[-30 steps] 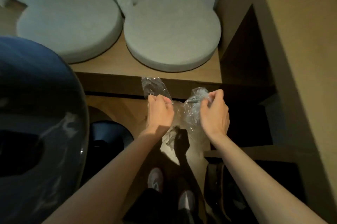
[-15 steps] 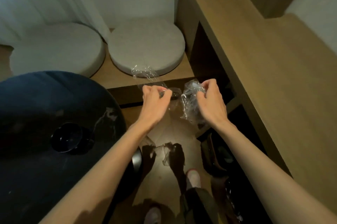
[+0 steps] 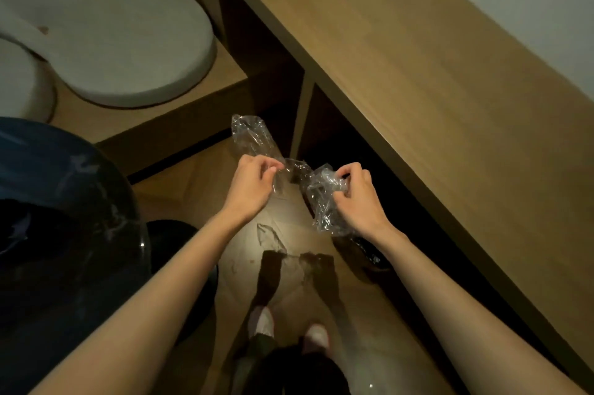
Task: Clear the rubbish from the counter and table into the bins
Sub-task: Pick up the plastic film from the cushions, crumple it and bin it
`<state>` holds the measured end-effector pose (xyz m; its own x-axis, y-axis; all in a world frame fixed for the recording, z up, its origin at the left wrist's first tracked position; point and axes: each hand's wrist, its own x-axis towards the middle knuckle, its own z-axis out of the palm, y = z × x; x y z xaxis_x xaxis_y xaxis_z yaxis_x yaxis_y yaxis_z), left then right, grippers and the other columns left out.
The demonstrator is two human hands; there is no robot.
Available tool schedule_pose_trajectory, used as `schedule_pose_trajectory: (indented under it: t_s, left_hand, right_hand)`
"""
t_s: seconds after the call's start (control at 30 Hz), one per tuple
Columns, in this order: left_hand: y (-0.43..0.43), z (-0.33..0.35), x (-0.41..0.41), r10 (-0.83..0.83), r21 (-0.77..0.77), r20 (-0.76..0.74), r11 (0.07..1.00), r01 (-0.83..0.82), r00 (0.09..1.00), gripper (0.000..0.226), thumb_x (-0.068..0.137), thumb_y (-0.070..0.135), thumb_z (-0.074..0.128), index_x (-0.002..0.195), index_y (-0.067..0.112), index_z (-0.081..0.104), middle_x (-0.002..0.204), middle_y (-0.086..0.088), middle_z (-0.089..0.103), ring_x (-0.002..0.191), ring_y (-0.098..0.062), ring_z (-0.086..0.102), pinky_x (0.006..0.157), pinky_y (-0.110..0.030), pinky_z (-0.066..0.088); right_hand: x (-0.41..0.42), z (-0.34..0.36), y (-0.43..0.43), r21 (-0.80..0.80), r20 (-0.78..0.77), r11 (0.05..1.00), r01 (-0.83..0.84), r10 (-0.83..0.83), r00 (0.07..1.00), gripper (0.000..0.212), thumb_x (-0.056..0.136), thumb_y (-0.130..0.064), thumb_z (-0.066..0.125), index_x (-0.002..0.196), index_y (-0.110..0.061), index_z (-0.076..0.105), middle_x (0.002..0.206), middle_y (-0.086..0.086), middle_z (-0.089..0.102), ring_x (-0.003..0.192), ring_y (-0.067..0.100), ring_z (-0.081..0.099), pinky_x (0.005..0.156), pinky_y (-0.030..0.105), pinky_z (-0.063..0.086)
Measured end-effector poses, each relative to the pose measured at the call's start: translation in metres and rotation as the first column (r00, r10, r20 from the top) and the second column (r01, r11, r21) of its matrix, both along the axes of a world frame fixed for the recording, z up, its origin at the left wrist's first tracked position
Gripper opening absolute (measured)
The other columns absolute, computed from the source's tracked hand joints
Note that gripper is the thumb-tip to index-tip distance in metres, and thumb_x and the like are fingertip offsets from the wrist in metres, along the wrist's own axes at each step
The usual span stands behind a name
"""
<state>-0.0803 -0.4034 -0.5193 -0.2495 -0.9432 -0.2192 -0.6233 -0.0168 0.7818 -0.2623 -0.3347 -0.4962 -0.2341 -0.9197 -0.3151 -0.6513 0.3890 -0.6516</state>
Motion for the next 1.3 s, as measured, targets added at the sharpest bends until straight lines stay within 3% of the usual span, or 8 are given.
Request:
schedule_pose_trajectory:
  t_s: [0.1,0.2,0.6,0.7,0.8,0.9,1.13,1.3]
  left_hand:
    - [0.016,-0.016,-0.028,-0.044,0.050,0.021,0.998,0.042,0.999,0.017,0.094,0.019,0.049,0.094,0.029,0.063,0.115,-0.004,0.060,0.101,-0.011,0.056,0.084,-0.024,0.042]
    - [0.031,-0.032,-0.054,-0.089,0.079,0.055,0.993,0.085,0.994,0.012,0.094,0.018,0.052,0.099,0.024,0.062,0.112,-0.001,0.054,0.099,-0.012,0.054,0.090,-0.028,0.045]
    - [0.014,-0.157,-0.121,-0.264,0.188,0.100,0.952,0.242,0.959,0.022,0.090,0.011,0.059,0.111,0.012,0.064,0.108,0.001,0.049,0.096,-0.011,0.049,0.086,-0.021,0.038]
    - [-0.006,-0.210,-0.136,-0.269,0.167,0.107,0.954,0.250,0.957,0.023,0.089,0.008,0.059,0.111,0.011,0.063,0.118,-0.005,0.053,0.105,-0.018,0.054,0.093,-0.026,0.042]
    - [-0.036,-0.261,-0.158,-0.249,0.140,0.084,0.962,0.236,0.965,0.023,0.088,0.003,0.054,0.107,0.009,0.065,0.120,-0.007,0.058,0.111,-0.020,0.057,0.098,-0.031,0.046]
    - [-0.071,-0.313,-0.180,-0.298,0.093,0.135,0.953,0.288,0.945,0.025,0.088,0.002,0.049,0.109,0.007,0.062,0.121,-0.013,0.056,0.114,-0.027,0.055,0.101,-0.037,0.043]
    - [-0.118,-0.420,-0.208,-0.503,0.001,0.403,0.836,0.549,0.764,0.058,0.086,0.014,0.055,0.141,0.012,0.036,0.142,-0.016,0.034,0.131,-0.036,0.033,0.108,-0.044,0.035]
    - [-0.131,-0.440,-0.225,-0.589,0.153,0.719,0.652,0.742,0.370,0.086,0.086,0.059,0.047,0.151,0.015,0.011,0.158,-0.014,0.010,0.146,-0.034,0.001,0.115,-0.056,-0.005]
  right_hand:
    - [-0.024,-0.017,0.026,0.035,0.012,0.999,0.029,-0.029,0.999,0.033,0.089,-0.002,0.052,0.117,-0.017,0.045,0.107,0.001,0.037,0.065,0.006,0.041,0.055,0.017,0.038]
    - [-0.046,-0.040,0.048,0.051,0.016,0.996,0.070,-0.070,0.997,0.033,0.089,-0.001,0.053,0.117,-0.018,0.047,0.109,0.000,0.037,0.064,0.006,0.043,0.053,0.013,0.041]
    - [-0.089,-0.183,0.039,-0.071,-0.040,0.978,0.196,-0.199,0.979,0.026,0.082,0.000,0.058,0.100,-0.018,0.053,0.087,0.000,0.050,0.067,0.008,0.047,0.060,0.023,0.041]
    - [-0.096,-0.226,0.012,-0.081,-0.029,0.969,0.234,-0.237,0.971,0.022,0.079,0.001,0.056,0.090,-0.018,0.050,0.075,-0.001,0.053,0.068,0.014,0.050,0.064,0.034,0.044]
    - [-0.110,-0.267,-0.019,-0.011,-0.076,0.963,0.268,-0.268,0.960,0.014,0.084,-0.010,0.057,0.093,-0.020,0.052,0.083,-0.002,0.055,0.079,0.015,0.051,0.069,0.025,0.036]
    - [-0.134,-0.307,-0.051,-0.126,-0.095,0.949,0.288,-0.301,0.949,0.016,0.081,-0.011,0.063,0.086,-0.018,0.050,0.082,0.000,0.054,0.076,0.017,0.050,0.068,0.025,0.035]
    - [-0.176,-0.393,-0.103,-0.426,-0.101,0.829,0.362,-0.441,0.892,0.015,0.084,-0.005,0.062,0.081,-0.013,0.050,0.067,-0.002,0.049,0.059,0.013,0.044,0.054,0.020,0.027]
    - [-0.176,-0.435,-0.127,-0.540,-0.122,0.781,0.315,-0.442,0.889,0.017,0.082,0.001,0.061,0.080,-0.011,0.049,0.073,0.003,0.051,0.058,0.010,0.043,0.053,0.016,0.031]
